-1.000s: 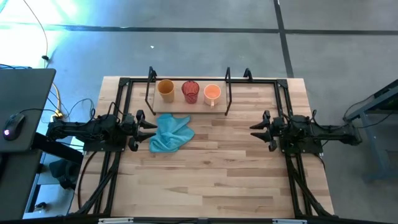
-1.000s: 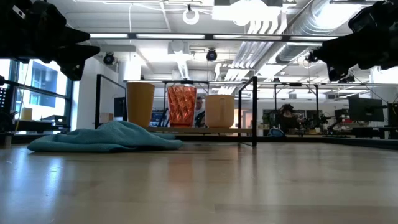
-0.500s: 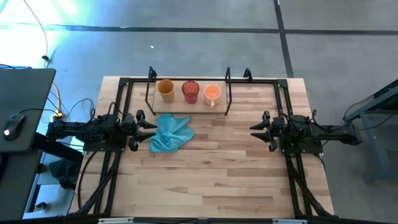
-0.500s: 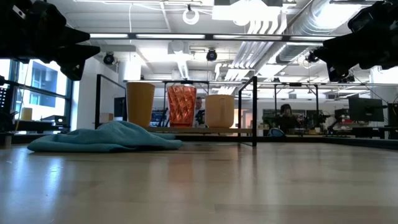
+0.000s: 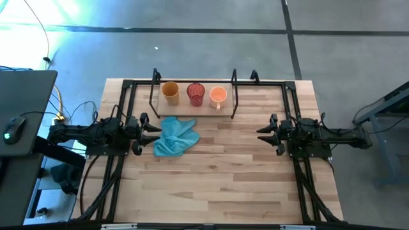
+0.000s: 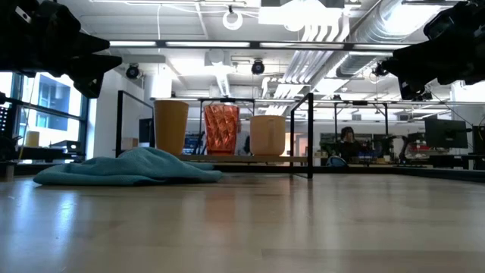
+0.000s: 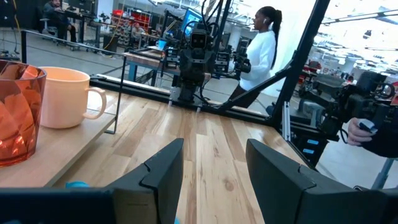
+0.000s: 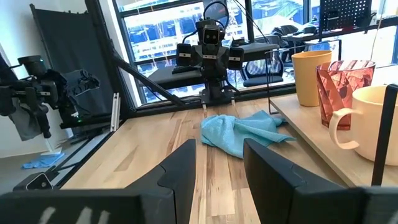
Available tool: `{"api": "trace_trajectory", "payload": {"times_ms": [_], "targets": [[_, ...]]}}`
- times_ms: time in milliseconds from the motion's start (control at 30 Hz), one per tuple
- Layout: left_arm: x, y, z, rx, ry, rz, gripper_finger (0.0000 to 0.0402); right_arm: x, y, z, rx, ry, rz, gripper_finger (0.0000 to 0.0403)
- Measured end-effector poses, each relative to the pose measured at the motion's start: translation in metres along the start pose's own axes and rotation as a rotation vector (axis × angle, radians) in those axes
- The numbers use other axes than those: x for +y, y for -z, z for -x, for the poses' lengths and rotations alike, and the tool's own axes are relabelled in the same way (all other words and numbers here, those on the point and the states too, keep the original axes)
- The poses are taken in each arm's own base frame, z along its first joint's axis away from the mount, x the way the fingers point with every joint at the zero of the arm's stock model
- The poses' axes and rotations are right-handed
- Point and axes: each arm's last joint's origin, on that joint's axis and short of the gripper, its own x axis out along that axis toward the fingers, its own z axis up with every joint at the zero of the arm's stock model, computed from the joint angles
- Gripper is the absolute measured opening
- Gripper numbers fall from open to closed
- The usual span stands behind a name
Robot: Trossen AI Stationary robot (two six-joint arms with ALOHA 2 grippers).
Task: Stack small to large cups/mugs on shelf
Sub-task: Return to Home Position
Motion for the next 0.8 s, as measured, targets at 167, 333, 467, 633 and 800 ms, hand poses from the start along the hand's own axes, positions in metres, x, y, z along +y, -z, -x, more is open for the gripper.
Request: {"api": "trace_trajectory", "payload": {"times_ms": [167, 333, 467, 633, 800], "targets": [[0.0000, 0.0000, 0.0000, 0.000, 0.000, 0.000, 0.0163, 0.0000, 0.0000, 0.0000, 0.000, 0.001, 0.001, 0.0126], [0.0000, 0.0000, 0.0000, 0.000, 0.000, 0.000, 0.0163, -0.0002, 0.0001, 0.0000, 0.001, 0.008, 0.159, 0.0126], [0.0000, 0.0000, 0.0000, 0.000, 0.000, 0.000, 0.0163, -0.0003, 0.0002, 0.0000, 0.002, 0.010, 0.264, 0.0126], [0.0000, 0.0000, 0.0000, 0.000, 0.000, 0.000, 0.0163, -0.0004, 0.0001, 0.0000, 0.002, 0.011, 0.287, 0.0126], [0.0000, 0.0000, 0.0000, 0.000, 0.000, 0.000, 0.0163, -0.0003, 0.0001, 0.0000, 0.001, 0.011, 0.199, 0.0126]]}}
